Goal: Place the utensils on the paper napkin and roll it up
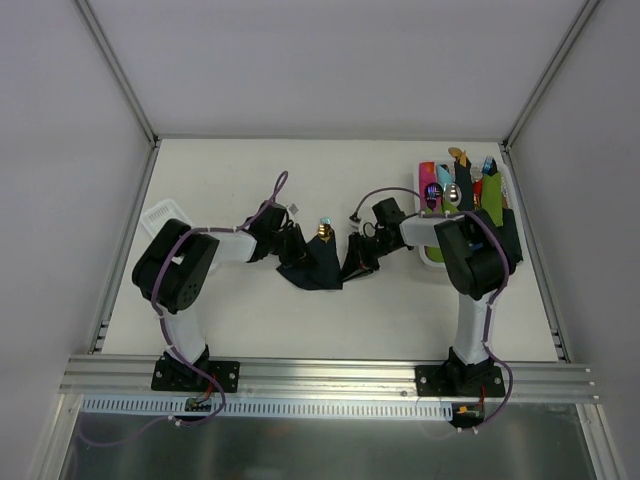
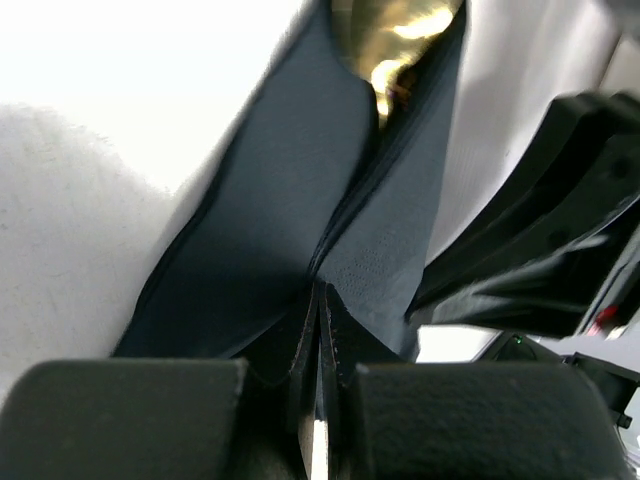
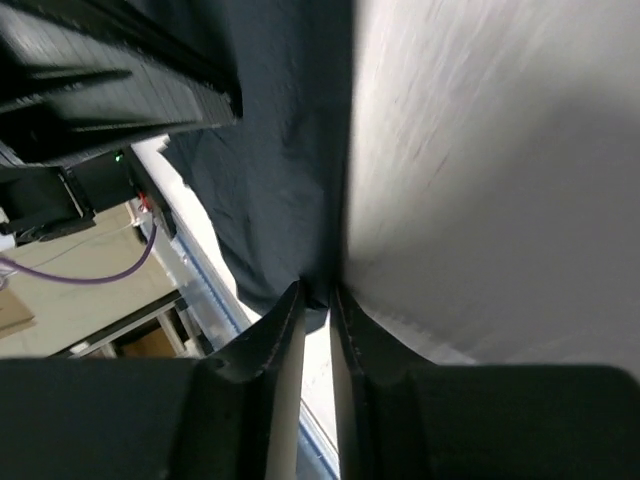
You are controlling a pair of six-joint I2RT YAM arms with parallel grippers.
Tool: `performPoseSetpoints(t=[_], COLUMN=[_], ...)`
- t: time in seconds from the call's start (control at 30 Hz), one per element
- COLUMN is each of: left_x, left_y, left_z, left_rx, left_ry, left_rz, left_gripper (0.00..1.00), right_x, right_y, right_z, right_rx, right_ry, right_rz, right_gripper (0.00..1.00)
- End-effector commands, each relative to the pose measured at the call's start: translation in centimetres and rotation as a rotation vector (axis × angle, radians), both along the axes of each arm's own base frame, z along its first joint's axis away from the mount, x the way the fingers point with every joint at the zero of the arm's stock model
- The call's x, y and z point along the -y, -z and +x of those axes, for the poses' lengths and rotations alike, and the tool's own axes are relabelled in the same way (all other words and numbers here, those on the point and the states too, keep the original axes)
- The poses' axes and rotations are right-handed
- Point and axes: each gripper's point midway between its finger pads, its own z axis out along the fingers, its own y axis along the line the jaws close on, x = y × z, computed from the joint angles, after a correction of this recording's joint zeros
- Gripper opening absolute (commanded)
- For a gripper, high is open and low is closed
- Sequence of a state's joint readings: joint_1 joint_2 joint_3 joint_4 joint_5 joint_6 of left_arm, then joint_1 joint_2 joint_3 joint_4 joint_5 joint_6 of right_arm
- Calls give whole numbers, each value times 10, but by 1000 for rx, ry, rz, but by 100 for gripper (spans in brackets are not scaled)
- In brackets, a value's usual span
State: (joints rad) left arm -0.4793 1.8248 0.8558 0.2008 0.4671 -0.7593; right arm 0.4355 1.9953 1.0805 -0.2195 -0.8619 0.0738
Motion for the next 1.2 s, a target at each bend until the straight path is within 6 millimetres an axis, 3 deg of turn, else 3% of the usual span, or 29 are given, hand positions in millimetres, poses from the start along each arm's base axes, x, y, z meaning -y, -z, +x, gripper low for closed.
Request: performPoseSetpoints(t=[0.0,0.13,0.27,0.47,0.6,0.67,0.83,1.17], left_x=[-16,-18,-19,-22,-20,-19,-20,-19], left_y=[34,35,36,39,41,41,41,43], left_z=[-21,-21,-23,-23,-21,-20,-20,-18], left_rx=[-68,-66,-67,-56,-55,-56,-57,-59], left_ry=[34,38,45,67,85,87,91,89], left_rz=[130,141,148,166,167,167,175,180], left_gripper=[0,0,0,0,0,0,0,0], right_x=[7,9,15,14,-3,-11,-28,-41], right_y=[26,25,10,-61,-80,-82,-57,-5], right_z=[-34,-46,-38,6,40,49,60,52], right_rx=[-105,-145,-102,155,289,264,215,143], right_ry=[-28,-30,-45,-24,-8,16,35,20], right_rz=[-60,-59,-55,70,71,77,42,-86], right_gripper=[16,19,27,26,23,20,17,15])
